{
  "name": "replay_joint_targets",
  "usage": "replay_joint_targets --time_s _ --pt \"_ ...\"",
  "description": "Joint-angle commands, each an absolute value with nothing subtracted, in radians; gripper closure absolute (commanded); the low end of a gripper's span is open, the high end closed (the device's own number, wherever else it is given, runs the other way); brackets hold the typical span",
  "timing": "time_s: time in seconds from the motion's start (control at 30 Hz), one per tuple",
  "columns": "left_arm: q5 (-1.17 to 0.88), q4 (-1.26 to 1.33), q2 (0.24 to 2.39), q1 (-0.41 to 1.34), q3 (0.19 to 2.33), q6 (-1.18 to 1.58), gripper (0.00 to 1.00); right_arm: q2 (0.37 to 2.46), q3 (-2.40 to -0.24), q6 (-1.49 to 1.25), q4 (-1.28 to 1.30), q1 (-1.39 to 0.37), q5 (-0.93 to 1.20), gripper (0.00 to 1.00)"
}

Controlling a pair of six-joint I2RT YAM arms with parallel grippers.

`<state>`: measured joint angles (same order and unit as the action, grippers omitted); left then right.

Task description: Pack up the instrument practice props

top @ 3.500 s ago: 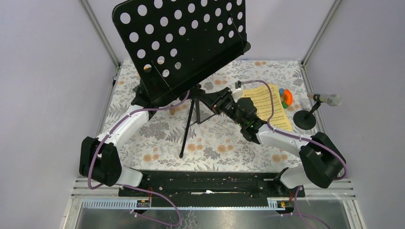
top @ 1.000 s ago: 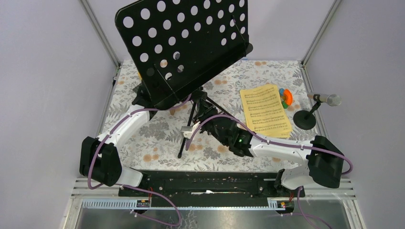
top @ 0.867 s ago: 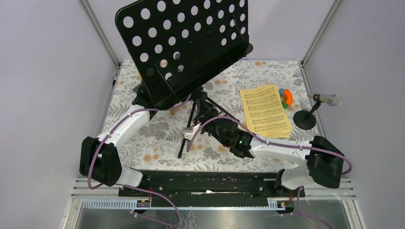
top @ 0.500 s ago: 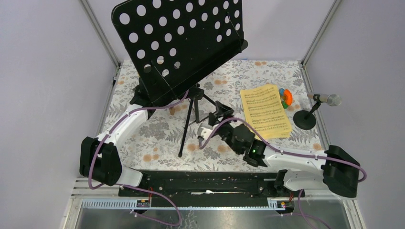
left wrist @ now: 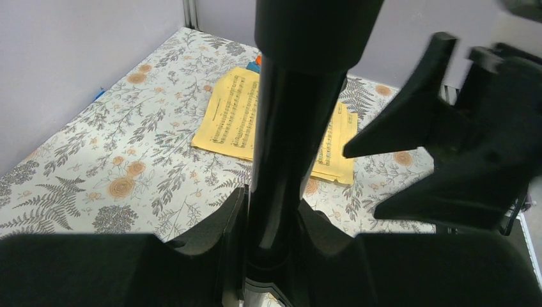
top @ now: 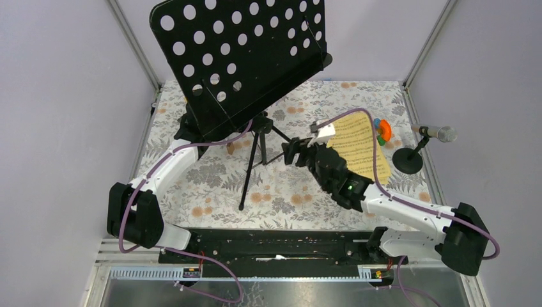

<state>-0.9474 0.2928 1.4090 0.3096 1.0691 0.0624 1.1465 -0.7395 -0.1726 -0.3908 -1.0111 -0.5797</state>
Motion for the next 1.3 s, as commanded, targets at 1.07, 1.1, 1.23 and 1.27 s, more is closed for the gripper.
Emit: replay_joint_targets --time_s 1.07,1.1,1.23,1.27 --pt "-0.891 0.270 1.425 0.283 1.124 0.124 1.00 1.462 -0.775 -1.345 -1.001 -0.648 0.270 0.36" --pt "-0.891 0.270 1.425 0.283 1.124 0.125 1.00 1.460 -0.776 -1.337 -0.994 -0.647 0.262 0.38" --pt "-0.891 0.270 1.424 0.283 1.124 0.124 1.00 1.455 -0.783 -1.312 -0.976 -0.646 0.249 0.44" --pt "-0.891 0.270 1.425 0.283 1.124 0.124 1.00 1.456 -0.786 -1.308 -0.973 -0.646 0.247 0.44"
